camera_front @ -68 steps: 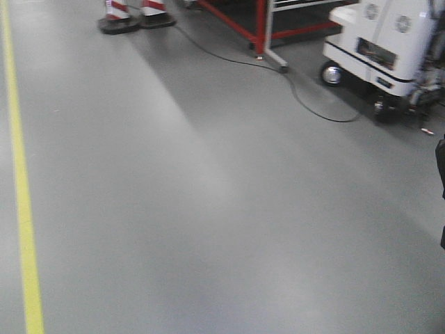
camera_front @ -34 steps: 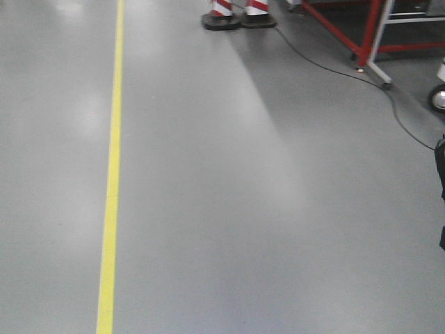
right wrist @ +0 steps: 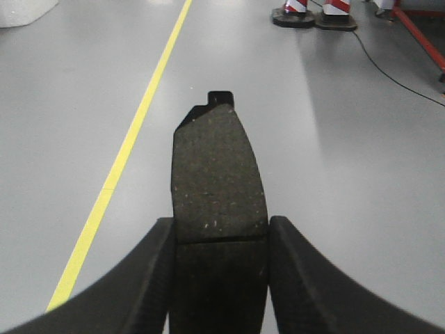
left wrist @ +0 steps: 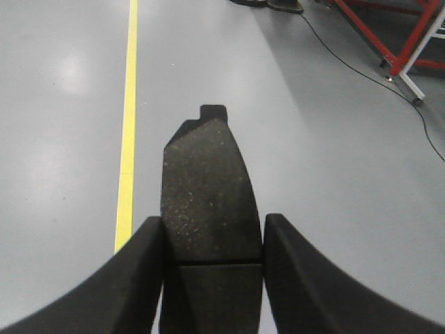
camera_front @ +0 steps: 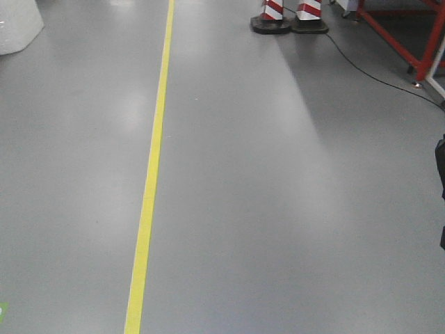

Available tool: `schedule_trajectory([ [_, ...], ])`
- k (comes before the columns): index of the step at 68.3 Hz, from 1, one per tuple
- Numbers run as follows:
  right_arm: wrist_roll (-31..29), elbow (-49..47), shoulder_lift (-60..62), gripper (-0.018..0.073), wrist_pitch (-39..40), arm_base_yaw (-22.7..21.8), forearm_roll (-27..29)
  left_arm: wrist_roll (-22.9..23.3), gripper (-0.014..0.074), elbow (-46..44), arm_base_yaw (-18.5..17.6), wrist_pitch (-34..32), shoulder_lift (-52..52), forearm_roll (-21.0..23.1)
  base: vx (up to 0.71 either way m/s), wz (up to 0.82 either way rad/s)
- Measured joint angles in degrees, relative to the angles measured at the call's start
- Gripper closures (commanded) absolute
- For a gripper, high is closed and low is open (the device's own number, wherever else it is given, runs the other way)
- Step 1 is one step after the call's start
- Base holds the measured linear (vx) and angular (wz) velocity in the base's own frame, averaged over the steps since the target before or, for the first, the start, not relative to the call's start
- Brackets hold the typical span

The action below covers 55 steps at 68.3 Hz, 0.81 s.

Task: Move and align brake pads A on conveyor
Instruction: 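Drive the base away from the table carrying both brake pads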

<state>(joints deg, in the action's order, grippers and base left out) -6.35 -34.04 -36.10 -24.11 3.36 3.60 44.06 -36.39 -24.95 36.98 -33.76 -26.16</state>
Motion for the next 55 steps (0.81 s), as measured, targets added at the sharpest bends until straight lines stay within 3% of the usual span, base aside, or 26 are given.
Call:
schedule_trajectory([
  [55,0.0,0.0,0.0,0.0482,0.0,0.0,0.0,0.0,0.0416,0.0,0.0,0.0,0.0,0.0,0.37,0.05],
])
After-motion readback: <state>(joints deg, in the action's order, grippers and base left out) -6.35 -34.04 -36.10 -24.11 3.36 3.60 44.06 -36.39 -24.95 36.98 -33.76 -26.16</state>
